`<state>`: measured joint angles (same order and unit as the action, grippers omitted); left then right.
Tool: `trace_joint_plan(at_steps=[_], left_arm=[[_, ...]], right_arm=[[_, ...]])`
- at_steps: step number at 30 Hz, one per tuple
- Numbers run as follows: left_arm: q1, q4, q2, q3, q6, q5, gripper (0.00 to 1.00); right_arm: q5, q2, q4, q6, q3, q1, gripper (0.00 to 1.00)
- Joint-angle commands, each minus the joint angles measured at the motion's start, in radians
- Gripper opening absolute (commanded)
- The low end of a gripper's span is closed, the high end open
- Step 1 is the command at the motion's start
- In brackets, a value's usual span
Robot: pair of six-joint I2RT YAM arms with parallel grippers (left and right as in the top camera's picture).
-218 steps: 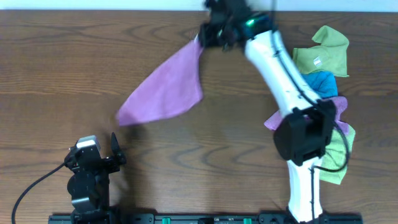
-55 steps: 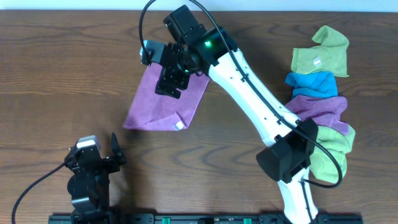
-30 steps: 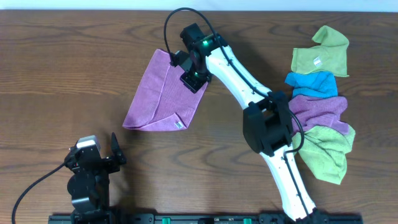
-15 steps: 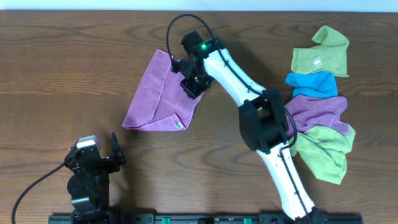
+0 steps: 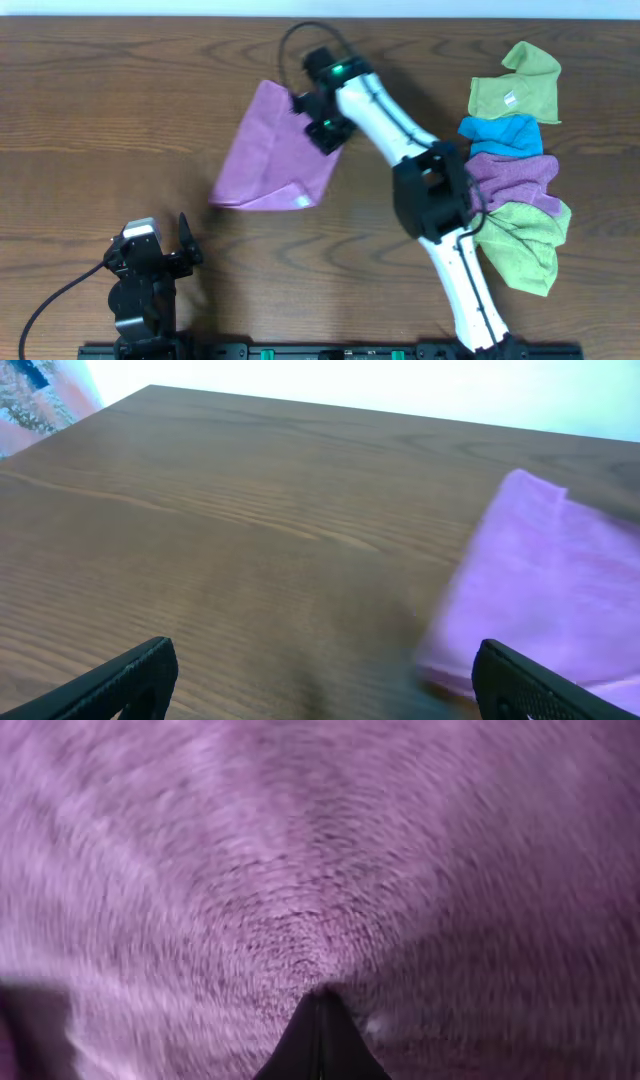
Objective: Fold the cloth
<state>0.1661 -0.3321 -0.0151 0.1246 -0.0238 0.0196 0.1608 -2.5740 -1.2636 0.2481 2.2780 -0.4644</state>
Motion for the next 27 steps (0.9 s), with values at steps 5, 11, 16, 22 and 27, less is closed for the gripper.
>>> trace_joint_plan(at_steps=[5,11,16,22,27], left_arm=[[-0.004,-0.007,0.004,-0.022,-0.006,0.003,0.95],[-0.004,-0.007,0.004,-0.022,-0.006,0.003,0.95],[-0.004,-0.007,0.004,-0.022,-0.007,0.003,0.95],[-0.004,-0.007,0.004,-0.022,-0.006,0.003,0.95],[-0.004,-0.007,0.004,-0.022,-0.01,-0.011,0.96]], right_arm=[[-0.234,-0.03,-0.027,-0.077,-0.029,0.217,0.01],[-0.18,-0.029,-0.005,-0.076,-0.023,0.254,0.01],[-0.068,0.029,-0.031,-0.075,0.086,0.239,0.14],[-0.058,0.204,-0.077,-0.076,0.192,0.239,0.97],[-0.07,0.317,-0.046,-0.005,0.193,0.259,0.99]])
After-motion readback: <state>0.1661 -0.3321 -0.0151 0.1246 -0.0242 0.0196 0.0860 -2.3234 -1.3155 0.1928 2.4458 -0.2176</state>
